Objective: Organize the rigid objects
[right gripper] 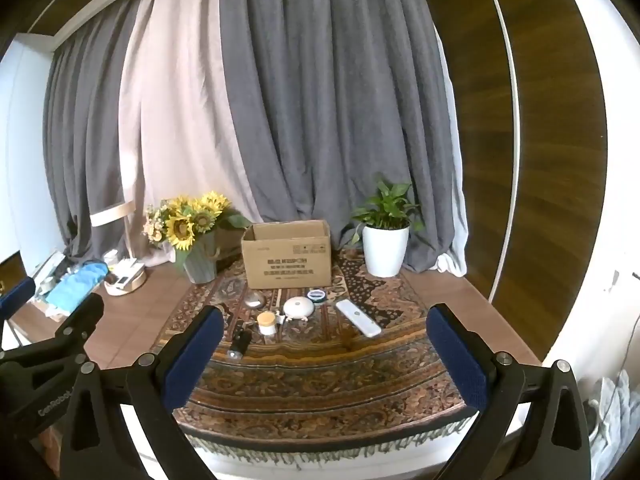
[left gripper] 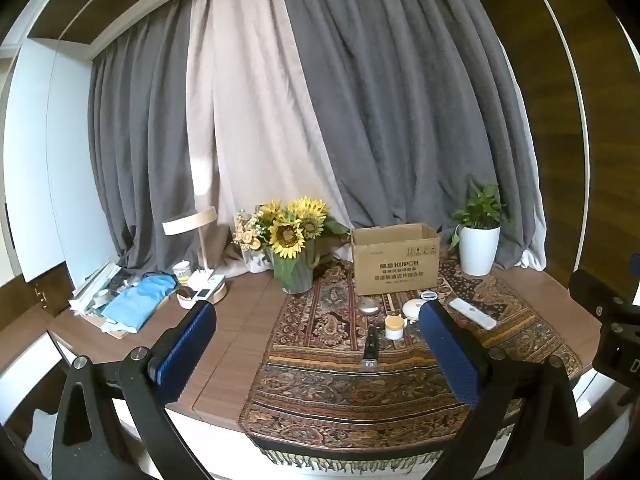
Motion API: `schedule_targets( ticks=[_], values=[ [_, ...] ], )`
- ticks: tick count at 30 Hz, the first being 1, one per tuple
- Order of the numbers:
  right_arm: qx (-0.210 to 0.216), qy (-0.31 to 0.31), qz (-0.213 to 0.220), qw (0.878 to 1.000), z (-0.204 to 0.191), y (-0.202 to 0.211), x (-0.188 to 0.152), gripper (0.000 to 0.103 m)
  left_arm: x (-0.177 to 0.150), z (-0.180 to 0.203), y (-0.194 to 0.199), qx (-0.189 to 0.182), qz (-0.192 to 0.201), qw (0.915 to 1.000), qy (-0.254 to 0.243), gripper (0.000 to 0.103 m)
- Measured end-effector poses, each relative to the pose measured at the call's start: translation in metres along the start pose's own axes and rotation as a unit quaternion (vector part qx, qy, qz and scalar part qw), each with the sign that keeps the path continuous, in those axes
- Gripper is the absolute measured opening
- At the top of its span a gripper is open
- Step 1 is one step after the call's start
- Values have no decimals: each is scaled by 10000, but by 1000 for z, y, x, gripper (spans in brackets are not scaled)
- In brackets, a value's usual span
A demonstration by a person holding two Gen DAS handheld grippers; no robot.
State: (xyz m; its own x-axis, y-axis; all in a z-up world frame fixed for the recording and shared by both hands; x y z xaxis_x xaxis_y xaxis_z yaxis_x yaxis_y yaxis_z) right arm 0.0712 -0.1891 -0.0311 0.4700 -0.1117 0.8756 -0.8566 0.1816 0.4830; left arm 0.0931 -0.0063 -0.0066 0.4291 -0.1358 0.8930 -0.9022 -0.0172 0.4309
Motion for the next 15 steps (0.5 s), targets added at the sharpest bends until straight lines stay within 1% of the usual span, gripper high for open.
schedule_targets(
  ticks=[8,15],
  values=[
    [24,-46,18,10000,5,5,-2,103,-7,0,-2,-57,-61,10000,19,103],
    [32,-31,2,10000,5,4,-3,103,-5,-1,-4,-35,-44,10000,6,103]
  ],
)
Point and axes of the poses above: each gripper's, at about its wrist camera, not at the fingertips, and y roughly against the way its jaws point, z to its right, x to its top, the point moved 10 cm from there along -y, roughly the way its jaws point, and after that the axes turned 8 degrees about -z, right-handed, at the moved point
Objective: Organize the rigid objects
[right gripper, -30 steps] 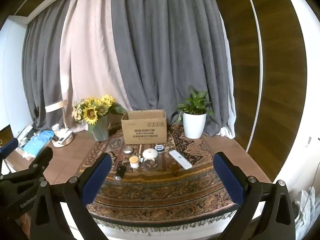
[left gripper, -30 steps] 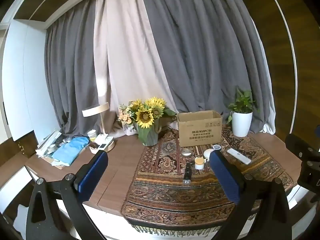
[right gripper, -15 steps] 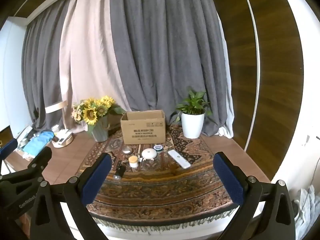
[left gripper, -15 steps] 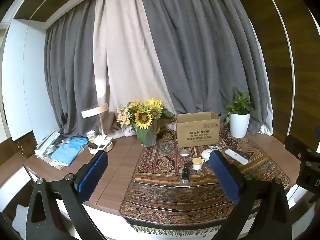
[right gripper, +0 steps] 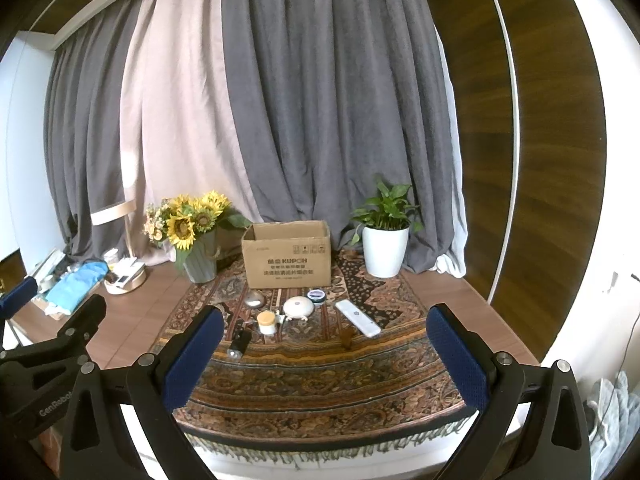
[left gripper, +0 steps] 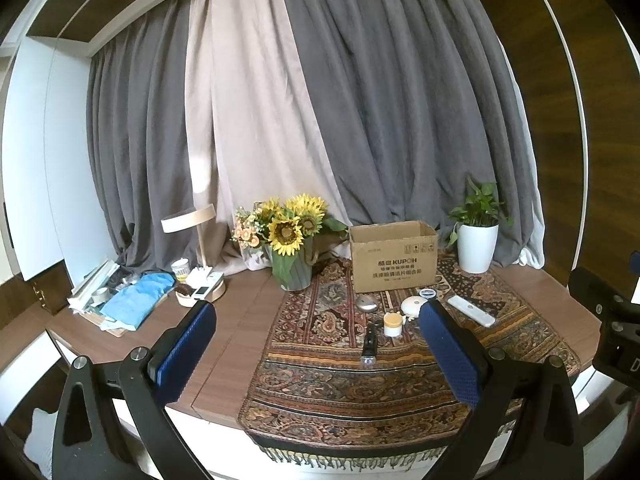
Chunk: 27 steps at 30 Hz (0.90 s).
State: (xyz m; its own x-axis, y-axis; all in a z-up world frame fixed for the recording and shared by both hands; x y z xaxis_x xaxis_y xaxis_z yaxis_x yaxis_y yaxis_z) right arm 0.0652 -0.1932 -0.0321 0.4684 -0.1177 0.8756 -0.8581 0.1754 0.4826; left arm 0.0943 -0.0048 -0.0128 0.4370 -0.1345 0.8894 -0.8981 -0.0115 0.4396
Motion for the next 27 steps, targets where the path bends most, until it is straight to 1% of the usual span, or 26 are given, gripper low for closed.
schedule_targets(
  ticks=[27],
  values=[
    [-12,-40,-3,10000,5,0,2,103,-7,6,-1,-21,91,10000,-28,103]
  ],
)
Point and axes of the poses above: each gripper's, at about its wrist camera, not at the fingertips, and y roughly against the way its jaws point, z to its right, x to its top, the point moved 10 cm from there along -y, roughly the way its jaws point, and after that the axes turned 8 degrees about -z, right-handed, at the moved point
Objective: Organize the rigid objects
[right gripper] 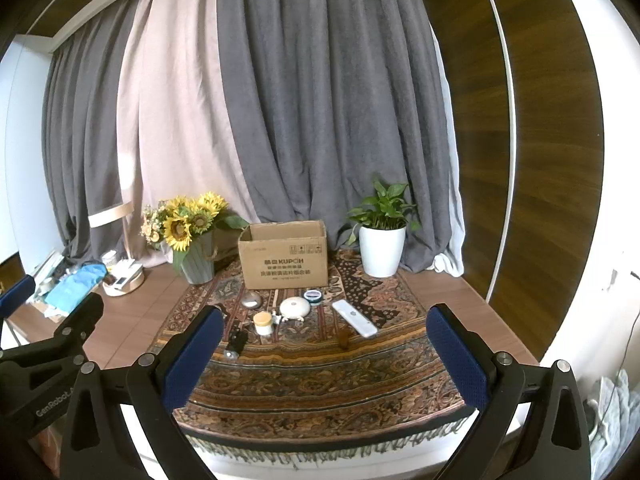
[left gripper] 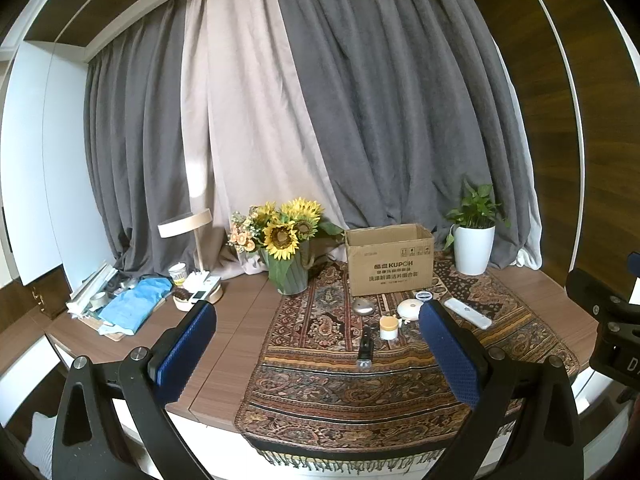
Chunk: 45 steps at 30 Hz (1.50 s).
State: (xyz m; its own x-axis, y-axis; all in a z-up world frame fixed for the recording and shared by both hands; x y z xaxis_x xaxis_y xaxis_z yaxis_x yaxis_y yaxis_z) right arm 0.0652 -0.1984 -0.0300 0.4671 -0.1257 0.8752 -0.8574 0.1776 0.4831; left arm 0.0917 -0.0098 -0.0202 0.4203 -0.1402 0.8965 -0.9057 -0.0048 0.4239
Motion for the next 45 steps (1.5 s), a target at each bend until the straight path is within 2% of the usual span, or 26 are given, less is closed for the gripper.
schedule_targets(
  ticks=[33,40,45],
  values=[
    [-29,-7,6,10000,2,-4,-1,103,-3,8,-5,-34,-30,10000,-15,103],
    [-58,-107,-34,9999,2,-13,-8,103,-17,8,-23,59,-220,9997,-73,103],
    [-10,-119,-134,9998,-1,-33,-18,103,-29,16,-53,71,-464,9988,-143,103]
  ],
)
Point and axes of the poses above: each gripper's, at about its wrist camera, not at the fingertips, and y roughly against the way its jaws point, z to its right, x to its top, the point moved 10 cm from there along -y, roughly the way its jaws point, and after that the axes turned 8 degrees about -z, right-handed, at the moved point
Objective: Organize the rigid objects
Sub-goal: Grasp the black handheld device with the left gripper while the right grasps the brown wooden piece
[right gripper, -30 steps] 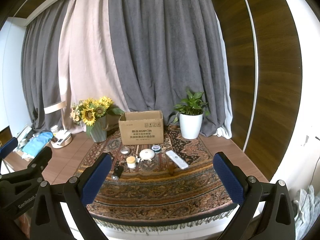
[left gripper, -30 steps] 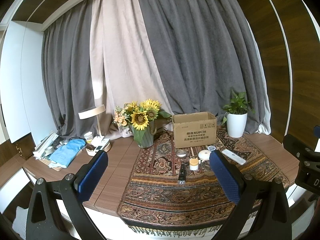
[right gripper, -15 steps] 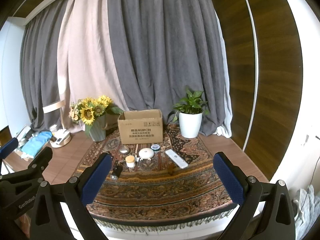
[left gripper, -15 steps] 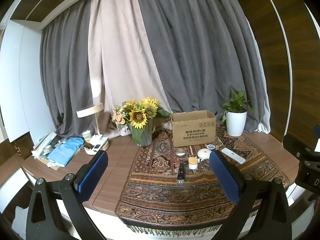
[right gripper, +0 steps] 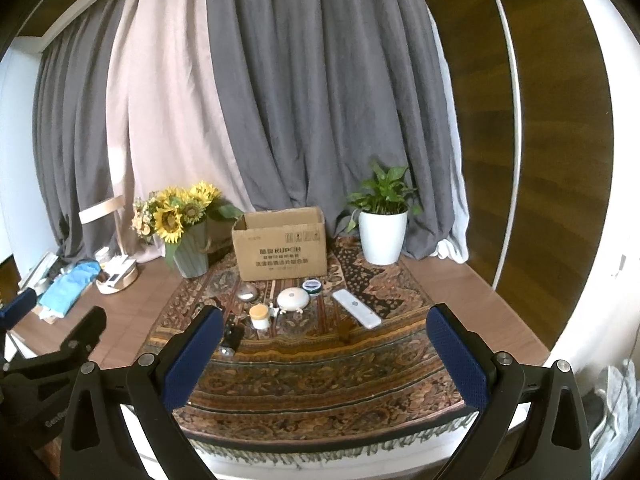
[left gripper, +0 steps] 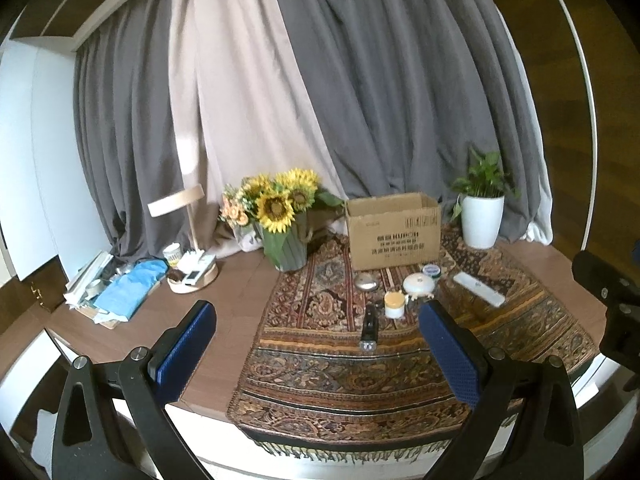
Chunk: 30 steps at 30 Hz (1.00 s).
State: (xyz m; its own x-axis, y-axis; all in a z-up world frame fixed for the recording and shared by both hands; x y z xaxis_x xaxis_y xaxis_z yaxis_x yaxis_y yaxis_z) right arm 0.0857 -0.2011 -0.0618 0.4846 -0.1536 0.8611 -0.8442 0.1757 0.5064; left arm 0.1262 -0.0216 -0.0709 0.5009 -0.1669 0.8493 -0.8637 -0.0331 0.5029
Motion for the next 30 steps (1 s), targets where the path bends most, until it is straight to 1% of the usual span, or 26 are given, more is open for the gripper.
schedule_targets(
  ticks=[5,7,12,15,17,19,22,24,26,29,30],
  values=[
    [53,146,-141,9998,-2,-36,3,103,0,16,-39,-67,-218,9997,-33,103],
    [93,186,-194,9996,-2,-50,5,103,2,24,-51,-136,-260,9996,-32,103],
    [277,216,-342,9988,3,-89,9,102,4,40,-82,-169,-335,9993,28,102],
    [317,233,-485,9981,7,-113,6,101,-1,48,-99,-195,-431,9989,54,99],
    [321,228,-576,9976,9,-125,3,96,-5,50,-109,-227,-533,9983,37,98],
    [277,244,-667,9971,10,-138,0,94,-10,52,-124,-253,-669,9974,-45,95],
    [278,231,-904,9953,9,-160,-7,89,-13,55,-143,-288,-777,9965,-142,91],
    [276,237,-1072,9936,7,-177,-12,86,-18,56,-161,-396,-885,9951,-199,83],
    [211,212,-1145,9930,6,-189,-16,83,-23,57,-178,-455,-1074,9928,-266,80],
    [68,212,-1294,9913,3,-208,-23,79,-35,58,-200,-575,-1265,9900,-240,78],
    [19,196,-1287,9915,2,-214,-26,78,-39,57,-206,-591,-1339,9890,-212,74]
  ],
)
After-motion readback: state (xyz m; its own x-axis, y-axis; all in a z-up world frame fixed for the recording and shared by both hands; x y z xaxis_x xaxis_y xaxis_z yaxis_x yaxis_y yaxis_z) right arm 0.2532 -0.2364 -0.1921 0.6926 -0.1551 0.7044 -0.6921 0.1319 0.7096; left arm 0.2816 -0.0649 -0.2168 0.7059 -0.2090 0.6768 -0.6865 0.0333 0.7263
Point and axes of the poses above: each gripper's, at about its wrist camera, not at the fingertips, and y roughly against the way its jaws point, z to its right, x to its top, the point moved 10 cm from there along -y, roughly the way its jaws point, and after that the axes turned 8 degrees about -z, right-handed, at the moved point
